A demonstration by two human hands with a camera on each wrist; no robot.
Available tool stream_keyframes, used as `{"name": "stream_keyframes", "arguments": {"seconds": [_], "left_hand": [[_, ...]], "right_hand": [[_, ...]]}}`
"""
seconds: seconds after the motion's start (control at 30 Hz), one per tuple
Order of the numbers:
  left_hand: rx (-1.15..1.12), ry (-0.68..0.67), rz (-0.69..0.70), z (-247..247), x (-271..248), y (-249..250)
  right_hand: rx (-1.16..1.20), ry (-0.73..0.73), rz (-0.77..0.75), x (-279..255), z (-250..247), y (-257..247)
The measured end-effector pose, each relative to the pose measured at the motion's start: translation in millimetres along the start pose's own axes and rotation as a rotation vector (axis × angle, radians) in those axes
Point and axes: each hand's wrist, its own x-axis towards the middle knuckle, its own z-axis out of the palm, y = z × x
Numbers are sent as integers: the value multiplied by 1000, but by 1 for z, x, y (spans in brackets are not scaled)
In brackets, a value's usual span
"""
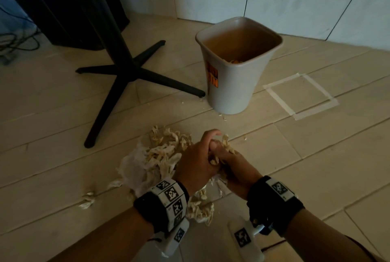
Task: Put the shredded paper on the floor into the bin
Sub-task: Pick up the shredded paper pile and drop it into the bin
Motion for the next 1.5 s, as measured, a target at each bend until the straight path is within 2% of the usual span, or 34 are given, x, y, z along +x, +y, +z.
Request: {"name": "stream_keyframes", "arguments": {"seconds": [0.07,0.2,0.37,0.47,0.6,0.83,0.93,1.13,1.37,1.5], "left_hand": [[-16,-37,-43,-2,1,-4],[-40,-142,-34,-12,-1,-11],[14,-48,102,-30,-4,-10],[-37,-3,51,-35,-2,-22],[5,11,6,-38,1,-39],[56,0,-84,-40,2,-62],[74,-16,-94,-41,6,-70],[105,-39,-113,-37,15,-79],[137,-64,-126,-32,33,-97],[185,-83,-175,-34,46,-114]], "right_hand": [[-31,-3,-15,-1,-2,-2],[-166,186,-44,-2,1,-6],[-412,366,-141,2,5,-27],[-503,413,-177,6,8,-47],[-668,401,-243,2,23,-77],[-825,252,-495,-2,73,-166],[-848,302,-632,17,89,-213],[-955,412,-625,69,91,-280],[-1116,505,-627,110,56,-282],[-1376,505,-501,120,43,-279]]}}
